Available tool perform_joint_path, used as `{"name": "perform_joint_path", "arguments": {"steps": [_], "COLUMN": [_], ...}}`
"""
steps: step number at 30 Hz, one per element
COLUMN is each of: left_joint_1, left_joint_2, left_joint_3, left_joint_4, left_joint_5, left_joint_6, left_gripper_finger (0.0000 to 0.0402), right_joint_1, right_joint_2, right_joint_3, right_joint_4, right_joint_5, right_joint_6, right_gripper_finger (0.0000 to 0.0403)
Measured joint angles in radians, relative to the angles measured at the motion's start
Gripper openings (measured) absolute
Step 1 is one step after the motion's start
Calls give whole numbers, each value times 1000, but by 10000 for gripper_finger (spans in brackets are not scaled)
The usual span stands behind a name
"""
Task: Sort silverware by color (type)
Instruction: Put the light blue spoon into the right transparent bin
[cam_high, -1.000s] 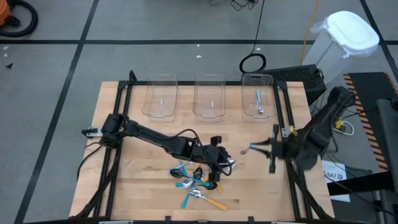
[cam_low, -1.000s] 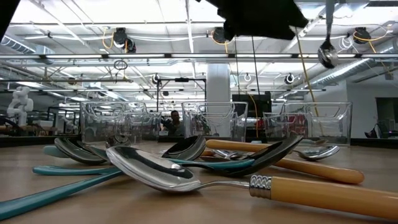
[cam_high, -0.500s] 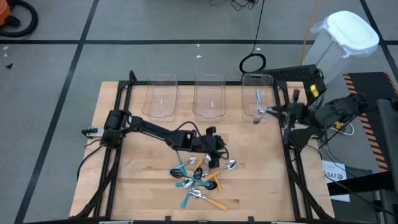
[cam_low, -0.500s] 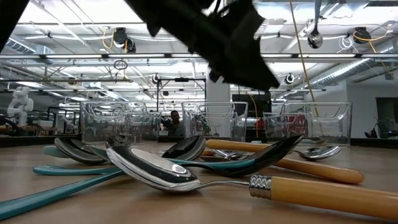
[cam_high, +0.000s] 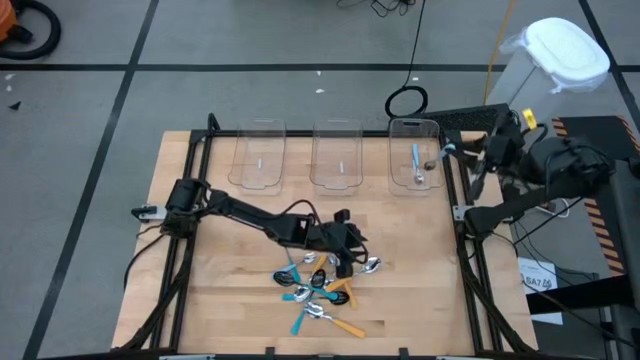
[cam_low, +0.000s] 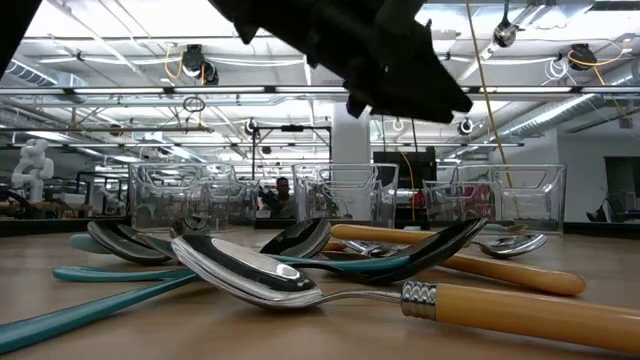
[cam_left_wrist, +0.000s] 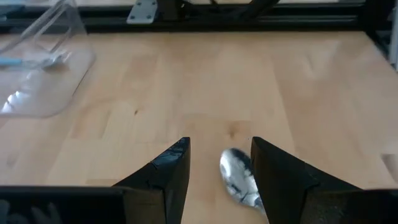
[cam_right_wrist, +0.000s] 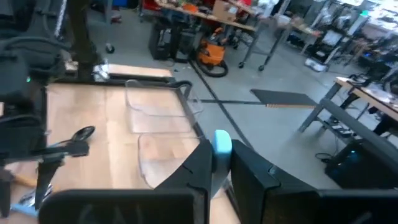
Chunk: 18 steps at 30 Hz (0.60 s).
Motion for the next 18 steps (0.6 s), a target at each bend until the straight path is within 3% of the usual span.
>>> {"name": "perform_joint_path", "arguments": {"steps": [6,13,18], "left_joint_1": [-17,-27,-46], "left_joint_2": [0,0,0], "left_joint_3": [21,28,28], "left_joint_4": [-2,0,-1], "left_joint_5": [0,0,1], "left_joint_6": [19,22,12], "left_gripper_finger": [168,168,168], "right_joint_1": [-69,-185,-317], "right_joint_2": [65,163,215], "right_joint_3": [110,196,253], "right_joint_4": [-27,-45,-61], "right_joint_5": [-75,-86,-211], "right_joint_6": [-43,-139,-182], "right_gripper_finger": [34,34,34]}}
